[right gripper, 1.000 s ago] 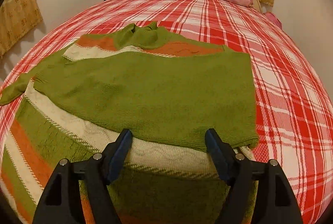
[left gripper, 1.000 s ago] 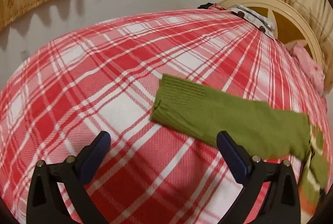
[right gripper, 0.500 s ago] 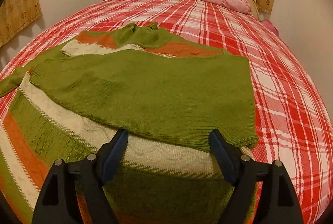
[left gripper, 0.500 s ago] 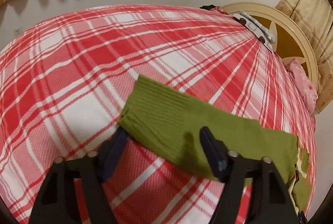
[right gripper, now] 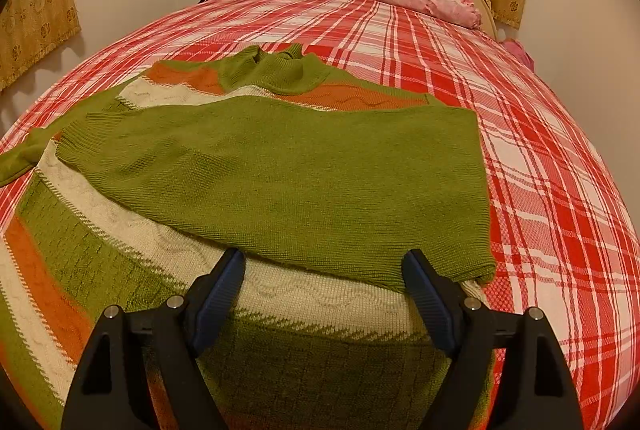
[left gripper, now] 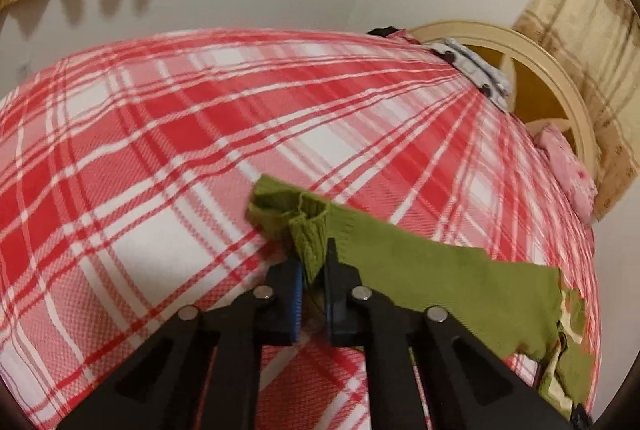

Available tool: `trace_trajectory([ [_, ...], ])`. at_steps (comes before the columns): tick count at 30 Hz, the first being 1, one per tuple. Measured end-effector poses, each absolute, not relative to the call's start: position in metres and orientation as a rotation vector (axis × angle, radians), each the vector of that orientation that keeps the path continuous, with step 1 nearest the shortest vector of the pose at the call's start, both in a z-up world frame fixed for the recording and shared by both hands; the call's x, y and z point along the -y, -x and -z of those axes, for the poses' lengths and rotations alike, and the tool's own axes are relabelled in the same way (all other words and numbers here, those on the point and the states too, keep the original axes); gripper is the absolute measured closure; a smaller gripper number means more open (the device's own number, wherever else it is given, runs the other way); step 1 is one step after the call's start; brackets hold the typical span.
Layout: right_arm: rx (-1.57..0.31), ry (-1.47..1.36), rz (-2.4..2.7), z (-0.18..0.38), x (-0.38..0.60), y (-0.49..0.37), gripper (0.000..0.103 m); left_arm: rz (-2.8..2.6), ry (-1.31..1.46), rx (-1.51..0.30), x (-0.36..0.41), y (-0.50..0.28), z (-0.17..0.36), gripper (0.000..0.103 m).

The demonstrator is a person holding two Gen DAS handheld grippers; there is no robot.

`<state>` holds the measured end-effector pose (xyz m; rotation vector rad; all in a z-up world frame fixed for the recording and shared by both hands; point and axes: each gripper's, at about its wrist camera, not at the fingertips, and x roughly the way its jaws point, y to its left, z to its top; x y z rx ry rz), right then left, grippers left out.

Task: Fold small clothes
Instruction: 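Open the right tool to release the sleeve while the left tool grasps the other cuff, then lift the cuff with the left tool and lay the sleeve across the body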

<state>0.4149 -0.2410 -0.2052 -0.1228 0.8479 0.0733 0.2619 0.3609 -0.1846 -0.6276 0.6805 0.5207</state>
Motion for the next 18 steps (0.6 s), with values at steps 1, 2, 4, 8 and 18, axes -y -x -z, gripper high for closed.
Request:
trace_trajectory([
  [1,-0.848,0.122,-0.073,0.205,0.241,-0.415,0.021,-0.496,0.61,-0.669,-0.357,-0.263,0.179,0.097],
  [2,-0.847,0.122,-0.072,0.205,0.241,-0.415,0.021,-0.49,0.592,-0.665,-0.355,-0.265,0.175,0.097],
  [4,-0.847,0.121,-0.073,0.205,0.241,-0.415,0.021,-0.47,0.541,-0.645,-0.346,-0.268,0.162,0.097],
  [8,-0.847,0.12,-0.073,0.205,0.241,-0.415,0.021,-0.424,0.515,-0.617,-0.335,-0.273,0.14,0.097],
  [18,-0.845,0.114,-0.07,0.205,0.241,-0.415,0.02,-0.334,0.473,-0.541,-0.309,-0.293,0.092,0.097],
])
